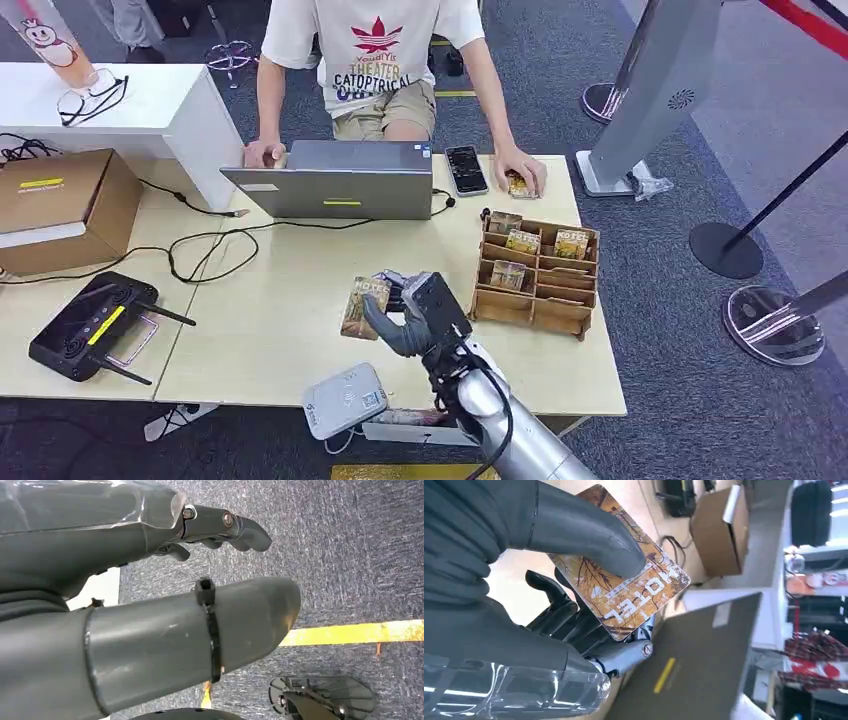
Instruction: Pass the card to the sensor for recognition and then transmit it.
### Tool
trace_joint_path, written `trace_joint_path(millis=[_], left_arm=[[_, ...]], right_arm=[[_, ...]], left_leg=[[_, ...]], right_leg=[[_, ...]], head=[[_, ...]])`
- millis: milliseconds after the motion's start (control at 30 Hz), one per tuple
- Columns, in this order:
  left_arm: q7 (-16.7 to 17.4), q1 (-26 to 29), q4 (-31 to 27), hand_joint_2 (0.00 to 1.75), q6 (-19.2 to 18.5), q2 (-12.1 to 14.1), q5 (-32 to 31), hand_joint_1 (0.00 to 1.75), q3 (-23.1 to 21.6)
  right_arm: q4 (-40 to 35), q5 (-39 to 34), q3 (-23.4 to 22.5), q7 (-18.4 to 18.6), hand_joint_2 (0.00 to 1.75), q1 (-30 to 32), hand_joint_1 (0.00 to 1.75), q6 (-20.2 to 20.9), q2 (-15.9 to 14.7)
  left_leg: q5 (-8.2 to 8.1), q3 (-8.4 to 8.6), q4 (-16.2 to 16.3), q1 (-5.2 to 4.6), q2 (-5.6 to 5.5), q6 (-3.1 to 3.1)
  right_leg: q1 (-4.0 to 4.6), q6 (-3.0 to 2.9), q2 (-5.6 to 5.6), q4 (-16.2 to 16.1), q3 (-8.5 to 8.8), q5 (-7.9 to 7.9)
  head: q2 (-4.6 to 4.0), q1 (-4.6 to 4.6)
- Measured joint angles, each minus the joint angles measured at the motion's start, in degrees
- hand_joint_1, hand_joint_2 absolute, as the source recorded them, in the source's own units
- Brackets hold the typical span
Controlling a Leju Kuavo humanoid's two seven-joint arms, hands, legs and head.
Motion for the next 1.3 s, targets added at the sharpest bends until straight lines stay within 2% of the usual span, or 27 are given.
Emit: trace_joint_path(millis=[333, 600, 867, 1033, 1300], left_arm=[[0.7, -0.3, 0.0, 0.00, -0.2, -0.1, -1.2, 0.00, 0.0], [1.0, -0.6, 0.0, 0.00, -0.5, -0.3, -1.7, 0.00, -0.2], [1.2, -1.0, 0.0, 0.00, -0.9, -0.3, -2.3, 0.00, -0.5], [1.7, -1.6, 0.0, 0.00, -1.6, -0.4, -2.8, 0.00, -0.7], [2.9, -3.5, 0.0, 0.00, -1.2, -1.8, -3.8, 0.00, -2.1]], right_arm=[[-8.9, 7.7, -5.2, -0.7, 1.75, -0.2, 1.75, -4.7, -0.9], [-9.5, 12.5, -7.2, -1.1, 1.75, -4.6, 1.75, -6.8, -0.9], [-5.3, 16.5, -7.9, -1.4, 1.75, -11.5, 1.75, -11.0, -0.4], [-0.1, 19.5, -8.0, -1.8, 1.75, -16.5, 1.75, -14.3, 0.2], [9.3, 25.2, -8.0, -2.2, 1.75, -24.1, 1.75, -20.9, 1.2]], left_leg=[[0.00, -0.01, 0.0, 0.00, 0.00, 0.00], [0.01, 0.00, 0.0, 0.00, 0.00, 0.00], [0.01, -0.01, 0.0, 0.00, 0.00, 0.00], [0.02, -0.01, 0.0, 0.00, -0.01, 0.00], [0.04, -0.01, 0.0, 0.00, -0.01, -0.01]], right_leg=[[0.00, 0.00, 0.00, 0.0, 0.00, 0.00], [0.00, 0.00, 0.01, 0.0, 0.01, 0.01], [0.00, -0.01, 0.00, 0.0, 0.01, 0.01], [0.00, -0.01, -0.01, 0.0, 0.01, 0.02], [0.00, -0.02, -0.01, 0.0, 0.02, 0.05]], head=[[0.00, 0.00], [0.00, 0.00], [0.00, 0.00], [0.00, 0.00], [0.00, 0.00]])
